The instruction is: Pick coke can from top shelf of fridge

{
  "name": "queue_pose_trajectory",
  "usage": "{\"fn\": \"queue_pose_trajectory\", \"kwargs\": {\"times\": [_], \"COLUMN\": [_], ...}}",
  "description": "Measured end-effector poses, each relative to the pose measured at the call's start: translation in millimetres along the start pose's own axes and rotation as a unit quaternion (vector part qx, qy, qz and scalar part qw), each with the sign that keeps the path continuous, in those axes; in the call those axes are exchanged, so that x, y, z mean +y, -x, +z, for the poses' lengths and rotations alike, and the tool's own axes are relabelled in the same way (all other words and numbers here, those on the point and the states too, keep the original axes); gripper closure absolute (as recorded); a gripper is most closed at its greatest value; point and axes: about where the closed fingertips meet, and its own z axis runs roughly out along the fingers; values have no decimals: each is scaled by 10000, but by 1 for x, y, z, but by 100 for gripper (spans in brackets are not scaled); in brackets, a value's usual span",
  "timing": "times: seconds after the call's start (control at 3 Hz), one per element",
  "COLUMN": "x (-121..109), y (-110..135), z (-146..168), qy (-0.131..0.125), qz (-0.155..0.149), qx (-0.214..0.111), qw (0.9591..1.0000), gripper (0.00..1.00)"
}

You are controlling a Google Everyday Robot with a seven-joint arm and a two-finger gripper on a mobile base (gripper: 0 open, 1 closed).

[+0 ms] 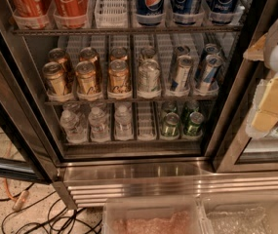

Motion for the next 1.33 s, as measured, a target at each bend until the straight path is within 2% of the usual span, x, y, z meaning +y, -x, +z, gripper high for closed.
{"fn": "queue_pose_trajectory", "kwargs": {"times": [0.33,0.67,1.0,1.33], "x": [0,-5,-16,-25], "y": [0,10,46,98], "z": [0,4,9,8], "qy": [0,-27,-68,-98], "qz": [0,103,231,294], "qx": [-1,-260,-843,-1601], "qw": [10000,9996,9961,9866], "gripper": [0,0,0,0]}}
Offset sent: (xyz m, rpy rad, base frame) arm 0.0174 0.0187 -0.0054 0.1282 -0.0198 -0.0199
